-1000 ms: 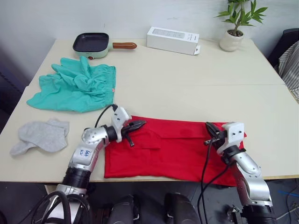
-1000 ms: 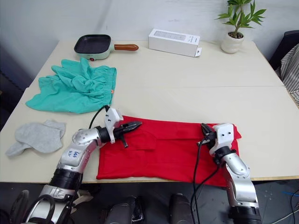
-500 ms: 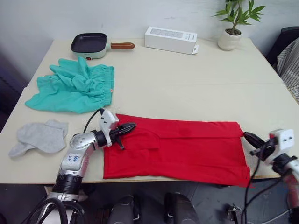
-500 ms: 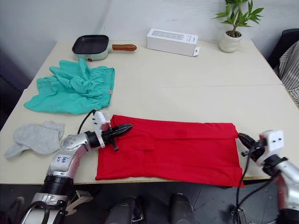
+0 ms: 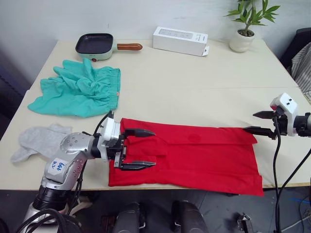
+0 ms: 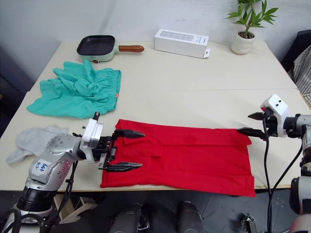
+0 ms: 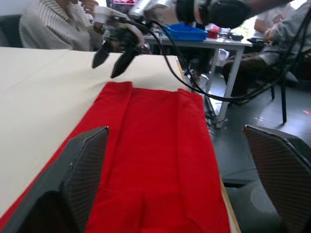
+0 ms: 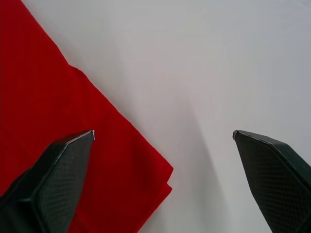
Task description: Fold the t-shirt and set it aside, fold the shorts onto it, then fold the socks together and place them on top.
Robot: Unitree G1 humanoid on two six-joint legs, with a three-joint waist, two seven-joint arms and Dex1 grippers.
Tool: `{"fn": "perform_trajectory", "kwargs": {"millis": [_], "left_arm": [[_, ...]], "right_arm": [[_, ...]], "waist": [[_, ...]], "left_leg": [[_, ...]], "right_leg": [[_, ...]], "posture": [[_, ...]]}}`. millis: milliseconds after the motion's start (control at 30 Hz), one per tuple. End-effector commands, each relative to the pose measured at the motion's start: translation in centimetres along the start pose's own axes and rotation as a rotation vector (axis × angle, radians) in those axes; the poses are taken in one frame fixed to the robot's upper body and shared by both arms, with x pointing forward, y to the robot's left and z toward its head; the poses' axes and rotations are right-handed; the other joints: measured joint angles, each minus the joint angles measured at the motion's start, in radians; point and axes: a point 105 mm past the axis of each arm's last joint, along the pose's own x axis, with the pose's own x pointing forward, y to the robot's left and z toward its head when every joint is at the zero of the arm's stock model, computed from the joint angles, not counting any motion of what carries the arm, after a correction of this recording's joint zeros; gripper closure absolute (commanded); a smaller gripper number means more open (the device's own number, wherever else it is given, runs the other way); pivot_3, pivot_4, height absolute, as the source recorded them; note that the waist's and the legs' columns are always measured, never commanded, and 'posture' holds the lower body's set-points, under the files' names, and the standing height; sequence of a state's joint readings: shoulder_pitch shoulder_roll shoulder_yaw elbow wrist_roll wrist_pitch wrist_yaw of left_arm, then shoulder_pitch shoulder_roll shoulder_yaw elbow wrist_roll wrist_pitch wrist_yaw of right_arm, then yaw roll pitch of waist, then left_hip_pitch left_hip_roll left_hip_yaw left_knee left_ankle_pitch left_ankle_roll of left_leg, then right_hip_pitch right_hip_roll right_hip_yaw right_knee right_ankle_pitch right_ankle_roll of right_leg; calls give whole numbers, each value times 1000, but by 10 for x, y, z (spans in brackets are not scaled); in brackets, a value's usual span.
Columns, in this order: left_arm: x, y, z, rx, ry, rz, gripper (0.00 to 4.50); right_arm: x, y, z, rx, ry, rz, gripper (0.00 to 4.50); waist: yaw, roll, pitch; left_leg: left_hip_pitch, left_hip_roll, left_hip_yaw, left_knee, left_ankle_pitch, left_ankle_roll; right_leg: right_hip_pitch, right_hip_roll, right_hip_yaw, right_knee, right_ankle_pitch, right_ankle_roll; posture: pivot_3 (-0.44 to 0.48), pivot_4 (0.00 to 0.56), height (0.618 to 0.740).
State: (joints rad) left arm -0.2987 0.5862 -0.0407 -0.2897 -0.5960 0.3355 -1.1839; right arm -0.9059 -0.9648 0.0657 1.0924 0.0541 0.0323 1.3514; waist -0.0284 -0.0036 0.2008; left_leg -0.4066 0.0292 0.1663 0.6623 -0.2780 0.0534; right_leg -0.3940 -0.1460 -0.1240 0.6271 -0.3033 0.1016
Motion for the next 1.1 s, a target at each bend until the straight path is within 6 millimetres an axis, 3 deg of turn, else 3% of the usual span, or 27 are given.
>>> {"fn": "perform_trajectory", "kwargs": {"millis": [33, 100, 300, 533, 700, 933, 1100], "left_arm": [[5, -4, 6, 44, -17, -6, 6], [4, -2, 6, 50, -15, 15, 6], [0, 2, 6, 53, -8, 48, 0], [-4, 8, 8, 71, -9, 62, 0], [-7, 18, 7, 54, -36, 142, 0], [-13, 53, 6, 83, -160, 458, 0], [-14, 60, -5, 112, -117, 517, 0]], "right_arm": [[0, 1, -10, -3, 99, 34, 0], [3, 4, -15, -14, 153, 65, 0], [17, 9, -18, -10, 180, 86, 2023], [15, 16, -17, -7, 212, 161, 4437], [16, 7, -1, -78, 199, 107, 4476], [28, -46, 50, -257, 40, -449, 4476], [42, -47, 59, -286, 23, -516, 4476]], "waist": [[0, 0, 0], [-2, 0, 0], [-6, 0, 0], [-8, 0, 0], [-8, 0, 0], [-16, 0, 0], [-16, 0, 0]], "left_leg": [[0, 0, 0, 0, 0, 0], [0, 0, 0, 0, 0, 0], [0, 1, 0, 0, 0, -1], [1, 1, 0, 0, 0, -1], [0, 1, 0, 0, 0, -1], [0, 1, 0, 0, 1, -2], [0, 1, 0, 0, 1, -2]], "right_leg": [[0, 0, 0, 0, 0, 0], [0, 0, 0, 0, 0, 0], [0, 0, 0, 1, 0, 0], [0, 0, 0, 1, 0, 0], [0, 0, 0, 1, 0, 0], [0, 0, 0, 2, 0, 0], [-1, 1, 0, 2, 0, 0]], "posture": [[0, 150, 740], [0, 150, 740], [0, 150, 740], [0, 150, 740], [0, 150, 740], [0, 150, 740], [0, 150, 740]]}}
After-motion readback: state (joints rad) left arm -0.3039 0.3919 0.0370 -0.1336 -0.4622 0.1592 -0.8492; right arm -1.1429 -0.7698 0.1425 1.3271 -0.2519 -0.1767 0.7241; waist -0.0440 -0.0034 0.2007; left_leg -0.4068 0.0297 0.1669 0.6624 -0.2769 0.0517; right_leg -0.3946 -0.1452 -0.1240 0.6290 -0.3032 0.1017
